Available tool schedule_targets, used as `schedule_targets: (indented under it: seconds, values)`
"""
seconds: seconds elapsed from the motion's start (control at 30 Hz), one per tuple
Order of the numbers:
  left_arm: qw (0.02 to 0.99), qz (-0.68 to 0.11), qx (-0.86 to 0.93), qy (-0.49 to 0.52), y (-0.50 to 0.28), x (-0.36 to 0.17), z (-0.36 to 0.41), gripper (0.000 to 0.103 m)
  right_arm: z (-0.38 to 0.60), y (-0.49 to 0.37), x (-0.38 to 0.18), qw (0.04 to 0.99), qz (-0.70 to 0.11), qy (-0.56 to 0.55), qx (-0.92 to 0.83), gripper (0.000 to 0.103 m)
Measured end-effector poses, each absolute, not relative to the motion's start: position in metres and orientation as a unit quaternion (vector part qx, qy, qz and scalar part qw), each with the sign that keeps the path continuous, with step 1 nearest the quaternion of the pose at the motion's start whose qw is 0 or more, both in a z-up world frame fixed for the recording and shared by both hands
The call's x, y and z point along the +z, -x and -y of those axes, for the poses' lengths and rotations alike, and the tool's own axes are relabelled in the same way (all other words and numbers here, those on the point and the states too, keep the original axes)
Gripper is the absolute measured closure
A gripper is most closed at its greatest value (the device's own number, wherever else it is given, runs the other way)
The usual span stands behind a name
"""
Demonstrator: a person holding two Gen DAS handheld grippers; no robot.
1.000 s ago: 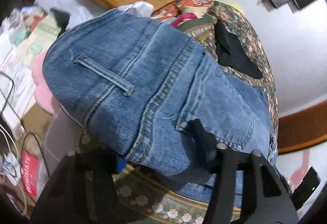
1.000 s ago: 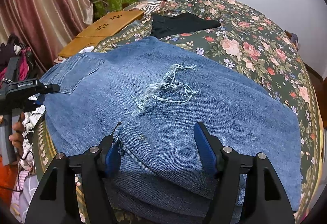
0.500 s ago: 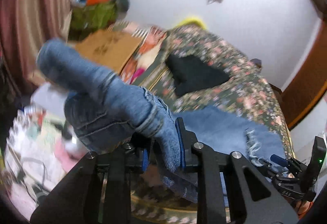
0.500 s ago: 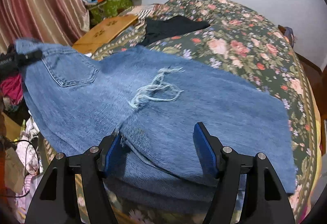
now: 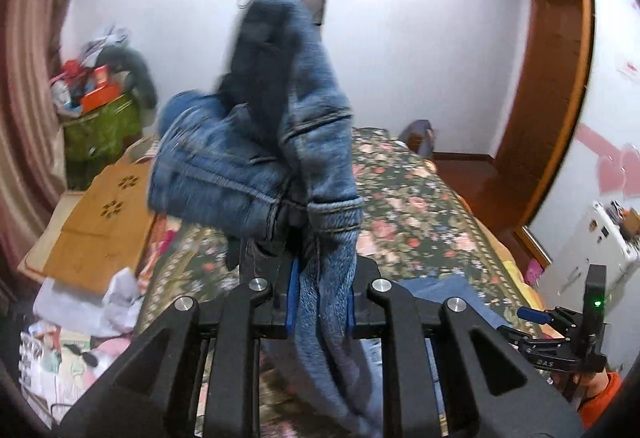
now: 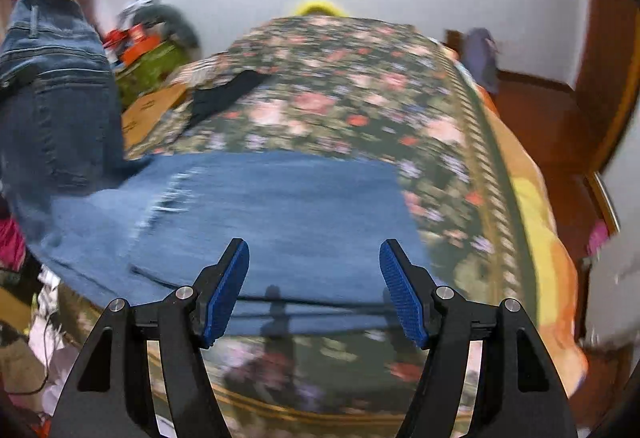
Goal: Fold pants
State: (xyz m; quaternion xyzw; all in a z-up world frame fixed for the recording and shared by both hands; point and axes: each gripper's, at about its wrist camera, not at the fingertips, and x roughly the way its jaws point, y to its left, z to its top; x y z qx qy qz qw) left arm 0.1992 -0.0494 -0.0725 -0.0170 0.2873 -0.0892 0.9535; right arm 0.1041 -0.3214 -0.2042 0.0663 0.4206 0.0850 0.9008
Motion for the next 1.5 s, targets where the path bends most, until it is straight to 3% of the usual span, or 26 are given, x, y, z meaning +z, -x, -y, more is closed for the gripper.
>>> schedule_targets:
  seconds: [0.27,0.57,0.8,1.0,1.33,1.4,1.5]
  values:
    - [0.93,-0.326,-0.169,0.015,-0.225,-0.081,0.119,0.088,0.358,-0.111,-0.269,0.868,-0.483,-0.103,0.039,0.039]
    - [0.905,-0.357,-0.228,-0.042,-0.233,-0.118,0.221,0.088,0.363,-0.11,-0.272,0.865,-0.479,-0.134,0.06,0.039]
    - [0.875,-0.405,-0.235,-0.123,-0.221,-0.189,0.282,0.086,0.37,-0.102,-0.275,0.863,-0.477,-0.147,0.07,0.039]
    - [0.858,-0.424,-0.237,-0.167,-0.205,-0.22,0.29,0.082,0.37,-0.088,-0.272,0.861,-0.485,-0.137,0.075,0.039]
    - [0.822,-0.487,-0.256,-0.148,-0.202,-0.206,0.271,0.077,0.371,-0.067,-0.263,0.861,-0.48,-0.148,0.077,0.039]
    - [0.817,-0.496,-0.263,-0.133,-0.2,-0.201,0.265,0.072,0.37,-0.07,-0.261,0.862,-0.477,-0.151,0.081,0.039]
    - [0.824,-0.491,-0.253,-0.128,-0.199,-0.194,0.261,0.045,0.368,-0.07,-0.257,0.865,-0.47,-0.154,0.089,0.039]
